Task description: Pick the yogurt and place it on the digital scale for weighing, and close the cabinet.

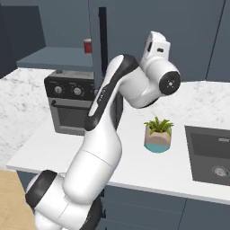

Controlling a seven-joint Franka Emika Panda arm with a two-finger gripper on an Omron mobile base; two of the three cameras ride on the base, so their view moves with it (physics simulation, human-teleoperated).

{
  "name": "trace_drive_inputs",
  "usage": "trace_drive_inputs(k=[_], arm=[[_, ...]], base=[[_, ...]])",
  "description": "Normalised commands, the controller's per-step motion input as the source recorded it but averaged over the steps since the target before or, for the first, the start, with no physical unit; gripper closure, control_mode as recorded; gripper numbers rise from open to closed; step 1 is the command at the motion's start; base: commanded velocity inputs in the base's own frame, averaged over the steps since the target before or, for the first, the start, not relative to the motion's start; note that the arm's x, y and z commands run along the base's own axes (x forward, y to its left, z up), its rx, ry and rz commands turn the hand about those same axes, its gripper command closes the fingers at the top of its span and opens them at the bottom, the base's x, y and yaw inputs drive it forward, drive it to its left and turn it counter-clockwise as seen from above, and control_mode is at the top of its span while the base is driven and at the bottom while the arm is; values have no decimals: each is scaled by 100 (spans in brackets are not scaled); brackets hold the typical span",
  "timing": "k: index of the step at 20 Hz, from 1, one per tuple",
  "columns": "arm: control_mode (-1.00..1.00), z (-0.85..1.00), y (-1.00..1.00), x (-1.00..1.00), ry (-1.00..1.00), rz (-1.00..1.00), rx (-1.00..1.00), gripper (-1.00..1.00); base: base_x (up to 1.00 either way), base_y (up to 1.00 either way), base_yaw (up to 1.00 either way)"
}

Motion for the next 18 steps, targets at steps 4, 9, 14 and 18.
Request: trace_drive_inputs(k=[4, 9, 14, 18], arm=[[-100, -3, 0, 98, 14, 0, 0, -100], [-100, -7, 0, 82, 4, 0, 0, -100], [-100, -59, 0, 75, -3, 0, 0, -100], [-100, -99, 0, 39, -20, 0, 0, -100]], base=[[0, 0, 0], [0, 0, 0], [0, 0, 0], [0, 0, 0]])
